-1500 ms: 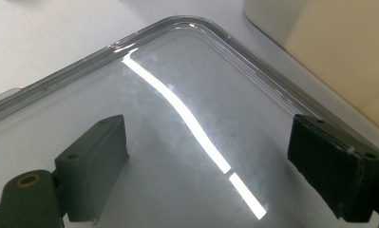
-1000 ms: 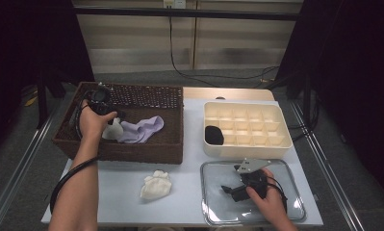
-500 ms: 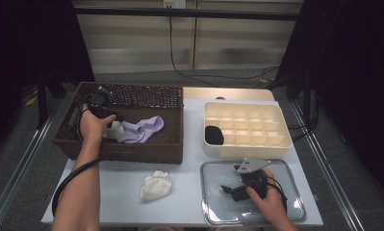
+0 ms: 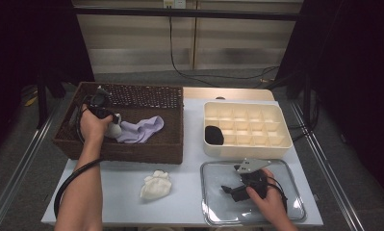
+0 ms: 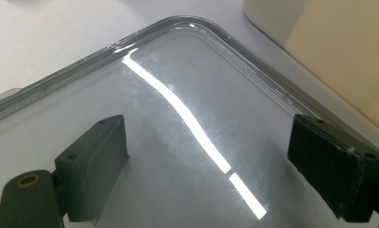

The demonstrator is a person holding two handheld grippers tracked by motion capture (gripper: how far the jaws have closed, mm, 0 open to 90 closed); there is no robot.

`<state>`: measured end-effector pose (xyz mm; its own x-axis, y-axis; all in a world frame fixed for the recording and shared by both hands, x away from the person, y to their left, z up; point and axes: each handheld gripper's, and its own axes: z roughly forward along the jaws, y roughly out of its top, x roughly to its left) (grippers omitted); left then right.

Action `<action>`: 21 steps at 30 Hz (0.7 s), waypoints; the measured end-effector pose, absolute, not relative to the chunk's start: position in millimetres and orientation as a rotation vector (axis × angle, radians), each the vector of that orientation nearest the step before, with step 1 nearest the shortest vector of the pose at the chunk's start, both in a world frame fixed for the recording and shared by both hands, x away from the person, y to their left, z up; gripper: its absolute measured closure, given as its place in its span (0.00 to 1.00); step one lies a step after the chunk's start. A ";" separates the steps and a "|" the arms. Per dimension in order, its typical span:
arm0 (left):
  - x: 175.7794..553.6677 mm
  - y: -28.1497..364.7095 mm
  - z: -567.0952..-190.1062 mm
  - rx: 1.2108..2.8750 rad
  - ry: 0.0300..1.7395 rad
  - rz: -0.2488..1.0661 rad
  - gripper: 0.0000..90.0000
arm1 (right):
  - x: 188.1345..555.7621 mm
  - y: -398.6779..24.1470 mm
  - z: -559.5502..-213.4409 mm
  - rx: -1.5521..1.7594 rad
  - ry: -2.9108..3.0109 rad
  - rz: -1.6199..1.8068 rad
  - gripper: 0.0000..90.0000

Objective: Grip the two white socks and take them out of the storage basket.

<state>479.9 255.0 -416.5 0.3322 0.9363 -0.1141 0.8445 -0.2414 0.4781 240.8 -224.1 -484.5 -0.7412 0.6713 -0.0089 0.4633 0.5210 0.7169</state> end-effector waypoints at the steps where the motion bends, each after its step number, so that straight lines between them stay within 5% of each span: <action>1: 479.8 254.6 -412.7 2.149 1.554 0.268 0.84 | 240.9 -224.1 -484.5 0.951 2.480 1.043 0.14; 21: 463.8 232.3 -358.2 2.154 1.363 0.196 0.86 | 240.7 -224.1 -484.5 0.950 2.480 1.043 0.14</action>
<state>463.8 232.3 -358.2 0.4682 0.8660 -0.1757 0.7812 -0.3127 0.5404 240.7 -224.1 -484.5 -0.7413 0.6711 -0.0090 0.4630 0.5210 0.7171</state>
